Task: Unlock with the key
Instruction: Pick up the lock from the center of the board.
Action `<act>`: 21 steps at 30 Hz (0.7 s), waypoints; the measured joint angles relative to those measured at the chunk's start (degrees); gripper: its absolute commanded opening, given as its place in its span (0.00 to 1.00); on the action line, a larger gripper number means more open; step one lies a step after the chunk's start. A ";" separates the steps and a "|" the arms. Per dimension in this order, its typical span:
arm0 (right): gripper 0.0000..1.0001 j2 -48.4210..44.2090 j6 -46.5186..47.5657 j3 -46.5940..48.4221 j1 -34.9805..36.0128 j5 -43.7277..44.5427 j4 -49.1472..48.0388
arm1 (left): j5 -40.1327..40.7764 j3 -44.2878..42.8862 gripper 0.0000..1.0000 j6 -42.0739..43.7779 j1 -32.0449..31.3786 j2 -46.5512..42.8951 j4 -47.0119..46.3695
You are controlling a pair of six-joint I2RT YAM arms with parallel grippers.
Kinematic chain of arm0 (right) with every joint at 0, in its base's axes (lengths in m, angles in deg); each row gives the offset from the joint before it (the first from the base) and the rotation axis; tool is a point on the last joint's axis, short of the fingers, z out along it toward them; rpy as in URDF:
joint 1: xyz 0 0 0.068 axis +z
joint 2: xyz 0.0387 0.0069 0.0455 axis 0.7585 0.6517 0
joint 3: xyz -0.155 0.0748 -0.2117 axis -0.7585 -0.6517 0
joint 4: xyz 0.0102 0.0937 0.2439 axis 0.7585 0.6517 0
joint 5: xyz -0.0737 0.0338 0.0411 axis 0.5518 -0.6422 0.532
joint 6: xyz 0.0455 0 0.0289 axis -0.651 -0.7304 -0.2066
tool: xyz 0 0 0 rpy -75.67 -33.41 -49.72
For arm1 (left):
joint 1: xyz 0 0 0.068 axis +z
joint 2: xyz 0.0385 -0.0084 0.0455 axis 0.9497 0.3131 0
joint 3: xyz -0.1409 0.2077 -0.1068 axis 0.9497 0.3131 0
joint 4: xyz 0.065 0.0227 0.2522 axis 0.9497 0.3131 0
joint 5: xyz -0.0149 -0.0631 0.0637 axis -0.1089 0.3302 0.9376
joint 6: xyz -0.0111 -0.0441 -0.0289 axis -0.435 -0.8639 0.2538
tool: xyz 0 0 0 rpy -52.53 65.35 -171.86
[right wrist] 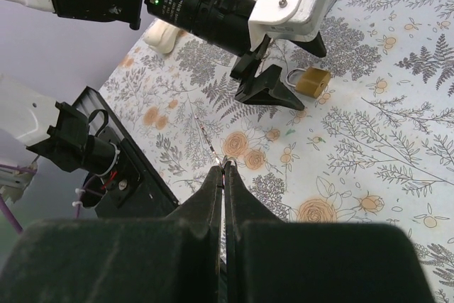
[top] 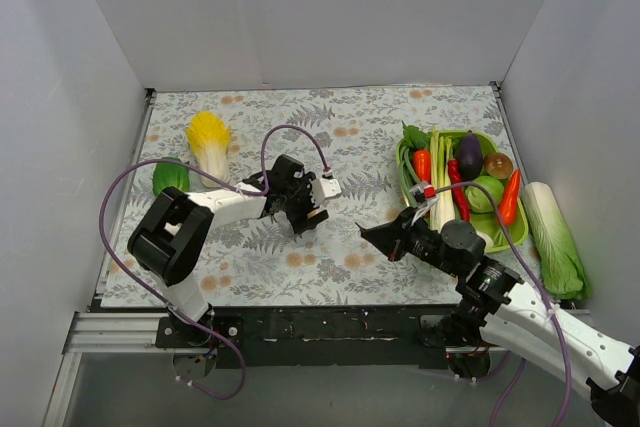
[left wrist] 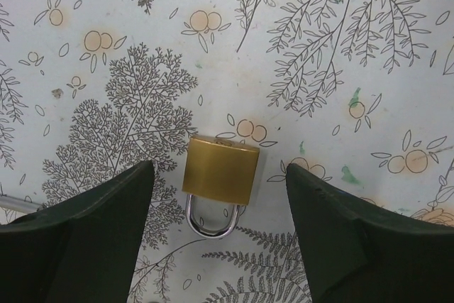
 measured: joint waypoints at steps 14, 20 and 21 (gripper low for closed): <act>0.01 -1.14 -0.59 -0.87 -1.05 -1.44 0.09 | 0.74 3.52 0.00 -2.60 -0.46 -1.14 -5.90; 0.01 1.16 -0.48 -0.13 -3.06 -7.48 3.65 | 1.22 7.98 0.00 -7.74 -3.93 -5.97 -6.27; 0.01 2.12 -0.52 0.26 -3.72 -9.29 4.59 | 1.33 9.20 0.00 -8.22 -5.07 -7.69 -6.25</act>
